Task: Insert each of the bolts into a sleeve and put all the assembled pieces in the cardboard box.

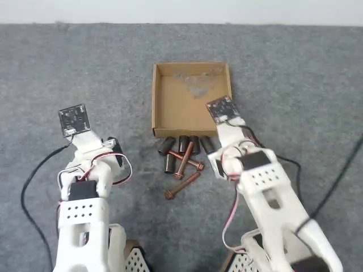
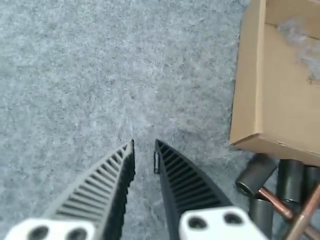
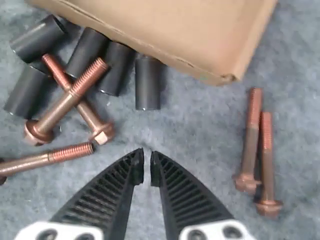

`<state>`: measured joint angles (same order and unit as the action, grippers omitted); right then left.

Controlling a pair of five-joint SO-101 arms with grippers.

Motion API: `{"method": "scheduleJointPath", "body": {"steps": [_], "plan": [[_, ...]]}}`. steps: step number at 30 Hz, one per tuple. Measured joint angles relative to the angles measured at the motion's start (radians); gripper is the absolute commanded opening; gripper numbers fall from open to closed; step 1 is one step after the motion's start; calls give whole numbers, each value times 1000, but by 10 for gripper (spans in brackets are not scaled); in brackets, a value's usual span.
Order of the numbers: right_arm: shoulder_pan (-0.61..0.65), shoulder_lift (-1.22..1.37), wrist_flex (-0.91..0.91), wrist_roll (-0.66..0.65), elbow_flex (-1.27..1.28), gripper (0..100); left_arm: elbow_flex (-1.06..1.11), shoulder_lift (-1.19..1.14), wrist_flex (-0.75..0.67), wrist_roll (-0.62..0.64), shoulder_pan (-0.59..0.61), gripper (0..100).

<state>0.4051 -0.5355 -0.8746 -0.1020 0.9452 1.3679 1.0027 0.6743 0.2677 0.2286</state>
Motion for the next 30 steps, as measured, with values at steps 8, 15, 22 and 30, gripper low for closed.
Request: {"method": "scheduleJointPath", "body": {"steps": [8, 15, 22, 30], "plan": [[14, 163, 6, 0, -129, 100, 0, 0, -57, -71, 35, 65], [17, 281, 48, -57, -198, 138, -11, -118, -89, -71, 77, 154], [17, 410, 49, -68, -292, 138, -152, -416, -89, -18, 107, 130], [20, 554, 44, -69, -393, 138, -212, -516, -89, -21, 107, 131]]}}
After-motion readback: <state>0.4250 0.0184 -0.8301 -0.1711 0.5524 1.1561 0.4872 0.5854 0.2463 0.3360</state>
